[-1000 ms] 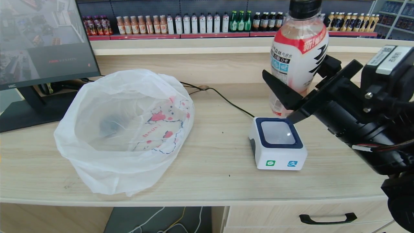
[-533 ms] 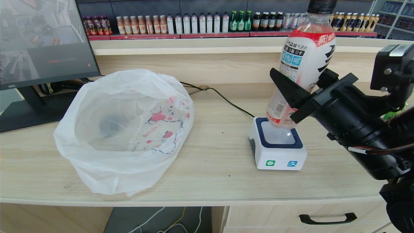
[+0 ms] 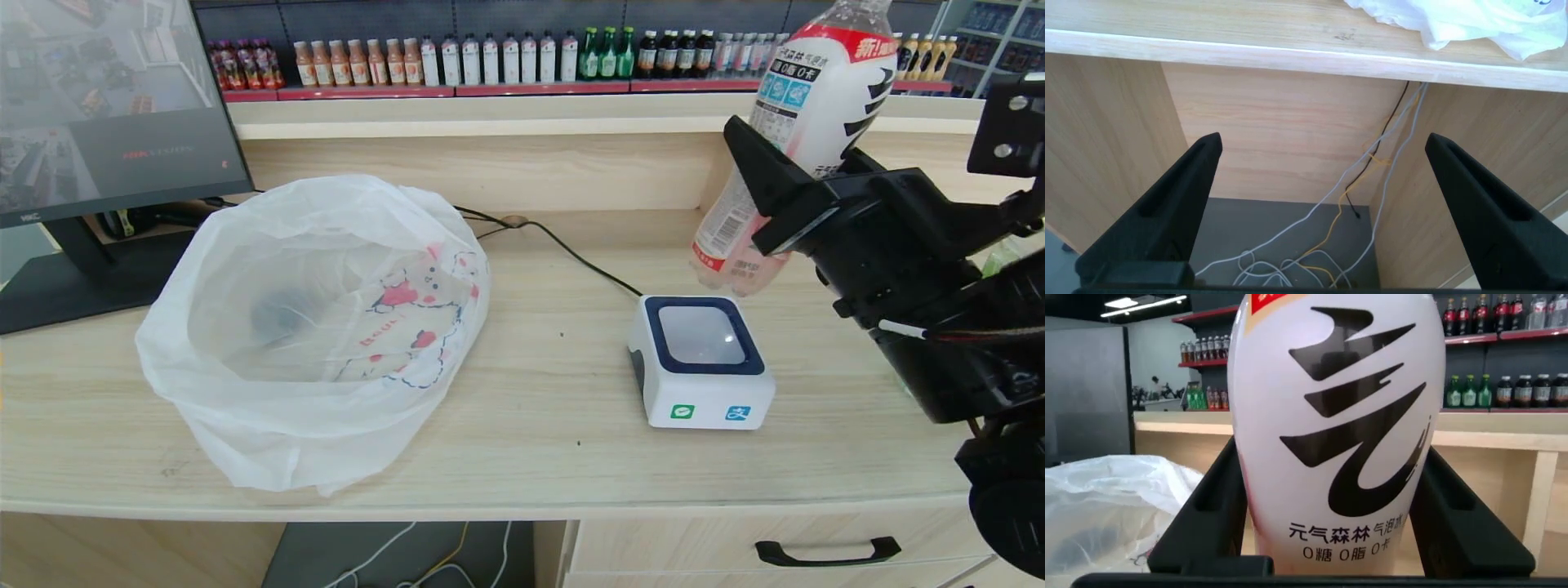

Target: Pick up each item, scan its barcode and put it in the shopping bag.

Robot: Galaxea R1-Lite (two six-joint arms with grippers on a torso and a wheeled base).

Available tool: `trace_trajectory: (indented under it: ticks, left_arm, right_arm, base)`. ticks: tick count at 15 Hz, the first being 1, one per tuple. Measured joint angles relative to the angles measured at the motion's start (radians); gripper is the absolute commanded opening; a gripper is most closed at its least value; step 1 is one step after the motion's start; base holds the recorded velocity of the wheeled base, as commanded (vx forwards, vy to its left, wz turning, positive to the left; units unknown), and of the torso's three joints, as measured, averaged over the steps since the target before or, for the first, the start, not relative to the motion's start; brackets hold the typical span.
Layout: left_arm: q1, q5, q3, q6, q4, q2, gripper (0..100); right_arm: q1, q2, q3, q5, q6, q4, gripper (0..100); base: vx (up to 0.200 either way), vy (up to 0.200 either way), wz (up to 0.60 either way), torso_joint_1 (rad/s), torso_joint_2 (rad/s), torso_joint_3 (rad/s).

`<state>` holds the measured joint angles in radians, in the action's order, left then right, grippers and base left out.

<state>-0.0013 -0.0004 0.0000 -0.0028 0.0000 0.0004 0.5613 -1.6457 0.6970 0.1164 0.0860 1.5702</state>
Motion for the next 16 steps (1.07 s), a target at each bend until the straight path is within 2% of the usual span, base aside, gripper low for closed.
trace_trajectory:
  ticks: [4, 9, 16]
  left_arm:
    - [-0.001, -0.001, 0.000, 0.000, 0.000, 0.000, 100]
    - [0.000, 0.000, 0.000, 0.001, 0.000, 0.000, 100]
    - [0.001, 0.000, 0.000, -0.001, 0.000, 0.000, 100]
  right_arm:
    - [-0.010, 0.003, 0.005, 0.001, -0.002, 0.003, 0]
    - [-0.023, 0.006, 0.007, 0.000, -0.003, 0.000, 0]
    - [-0.024, 0.005, 0.009, 0.001, -0.004, 0.002, 0]
  base:
    - [-0.200, 0.000, 0.00, 0.006, 0.00, 0.001]
    - [0.000, 0.000, 0.00, 0.000, 0.00, 0.000]
    - [0.000, 0.200, 0.00, 0.004, 0.00, 0.003]
